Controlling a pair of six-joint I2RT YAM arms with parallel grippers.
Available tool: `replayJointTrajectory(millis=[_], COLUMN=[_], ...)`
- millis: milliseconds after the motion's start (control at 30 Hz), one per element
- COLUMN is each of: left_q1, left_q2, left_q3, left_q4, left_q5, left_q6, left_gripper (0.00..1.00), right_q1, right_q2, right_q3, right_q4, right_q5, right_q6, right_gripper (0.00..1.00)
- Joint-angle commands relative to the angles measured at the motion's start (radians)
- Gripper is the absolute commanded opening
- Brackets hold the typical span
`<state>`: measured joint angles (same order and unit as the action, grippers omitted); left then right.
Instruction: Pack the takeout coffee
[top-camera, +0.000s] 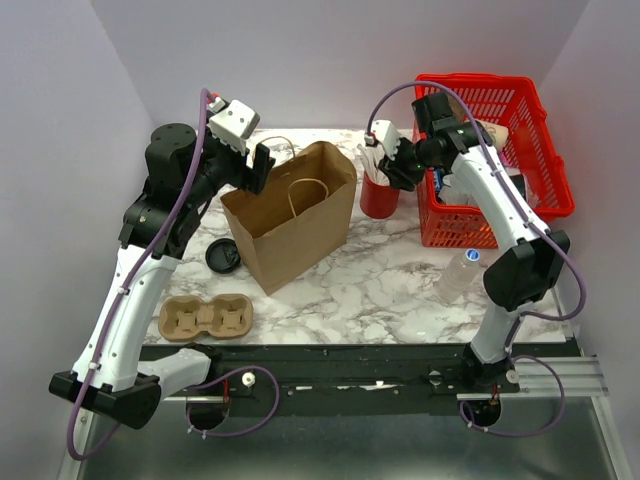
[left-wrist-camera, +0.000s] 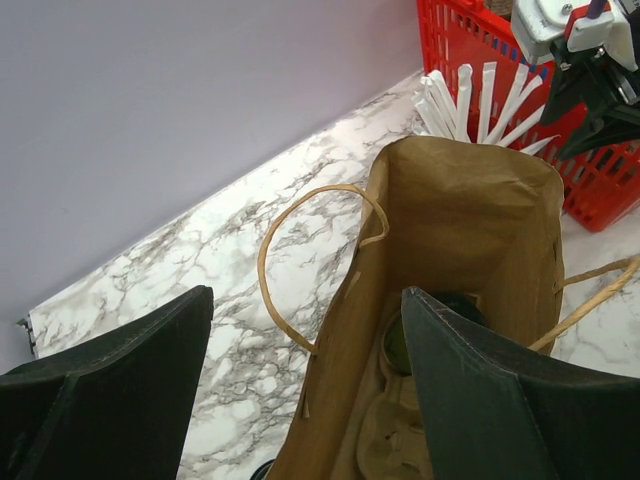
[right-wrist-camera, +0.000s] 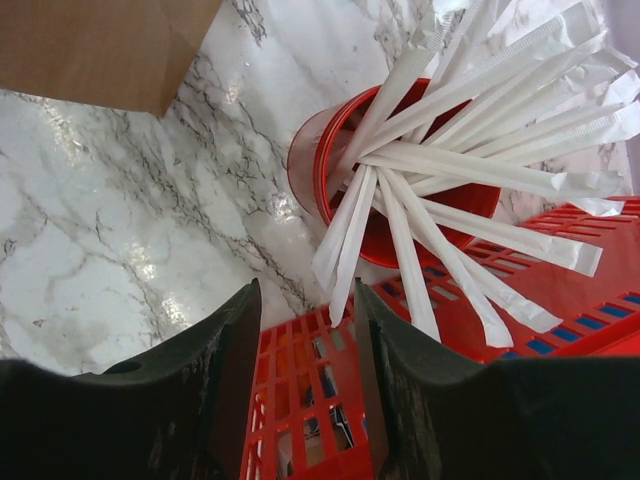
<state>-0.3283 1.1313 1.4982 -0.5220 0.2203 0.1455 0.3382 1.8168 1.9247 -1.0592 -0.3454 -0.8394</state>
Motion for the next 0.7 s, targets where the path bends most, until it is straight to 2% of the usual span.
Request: replayJointTrajectory(millis=[0, 200, 300, 333, 500, 667], left_q1=[0.009, 0.014, 0.017, 0.017, 0.020, 0.023], left_q2=[-0.016, -0.015, -0.011, -0.010, -0.007, -0.002], left_q3=[-0.003, -0.007, -0.007, -0.007, -0.006, -0.003], left_q4=[-0.003, 0.002, 0.005, 0.007, 0.007, 0.010], left_q5=[-0.012, -0.010, -0.004, -0.004, 0.001, 0.002], left_q6=[-0.009, -0.012, -0.014, -0.015, -0.017, -0.017], left_gripper=[0.84, 0.84, 0.84, 0.84, 0.84, 0.84], right_q1=[-0.007, -0.007, -0.005, -0.005, -0.005, -0.005], right_q2=[0.044, 0.068, 0.076, 0.078, 0.079, 0.044], right_q3=[0.020, 0.031, 0.034, 0.039, 0.066, 0.095], right_q4=[0.025, 0.045, 0.053, 0.056, 0.054, 0.044], right_q5=[-0.001, 0.002, 0.002, 0.006, 0.019, 0.013], right_q6=[-0.017, -0.009, 0.000, 0.003, 0.017, 0.036], right_gripper=[0.50, 0.45, 0.33, 0.24, 0.01, 0.01])
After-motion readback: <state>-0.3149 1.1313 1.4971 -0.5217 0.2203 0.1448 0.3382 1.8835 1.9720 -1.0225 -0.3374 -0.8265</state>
